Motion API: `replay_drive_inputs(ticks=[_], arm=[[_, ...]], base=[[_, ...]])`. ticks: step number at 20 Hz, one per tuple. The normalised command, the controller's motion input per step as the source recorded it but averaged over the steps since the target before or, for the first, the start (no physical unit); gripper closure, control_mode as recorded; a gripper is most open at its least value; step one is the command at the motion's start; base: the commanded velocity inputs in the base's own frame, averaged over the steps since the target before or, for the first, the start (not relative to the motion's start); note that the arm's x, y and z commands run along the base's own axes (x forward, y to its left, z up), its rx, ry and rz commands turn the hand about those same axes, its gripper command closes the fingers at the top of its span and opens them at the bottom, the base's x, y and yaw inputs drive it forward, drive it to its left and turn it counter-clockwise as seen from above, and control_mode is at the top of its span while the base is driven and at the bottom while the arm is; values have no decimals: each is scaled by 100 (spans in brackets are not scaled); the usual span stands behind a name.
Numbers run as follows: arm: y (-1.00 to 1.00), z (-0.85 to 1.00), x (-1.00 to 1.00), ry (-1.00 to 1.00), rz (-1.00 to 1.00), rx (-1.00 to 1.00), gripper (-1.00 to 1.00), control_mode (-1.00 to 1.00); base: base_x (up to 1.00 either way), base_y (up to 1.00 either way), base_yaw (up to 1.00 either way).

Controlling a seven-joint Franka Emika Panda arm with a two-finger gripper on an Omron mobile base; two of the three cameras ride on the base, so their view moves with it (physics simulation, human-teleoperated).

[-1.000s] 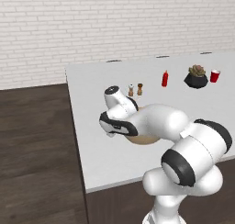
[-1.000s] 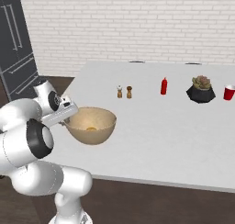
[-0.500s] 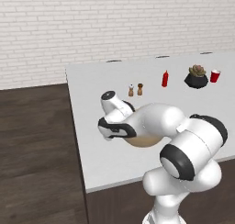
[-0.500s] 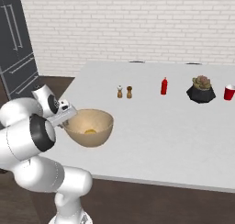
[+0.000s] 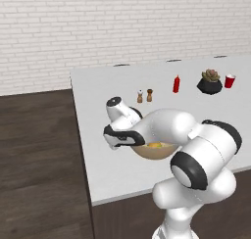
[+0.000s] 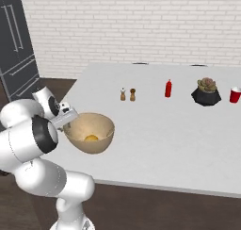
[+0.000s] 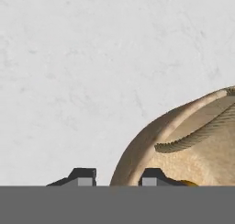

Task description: Open the cabinet, pick up the bread from the cabinet and place it in the basket. Then move the basket to the dining counter.

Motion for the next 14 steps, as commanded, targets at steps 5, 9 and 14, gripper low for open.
replay_drive_inputs(ticks=[5, 9, 14], arm=[[-14, 10, 2, 1, 3, 2, -100, -100], [1, 56, -11, 0, 0, -5, -100, -100], [0, 97, -36, 0, 0, 0, -100, -100]], base=[[0, 0, 0], [0, 0, 0], [0, 0, 0]])
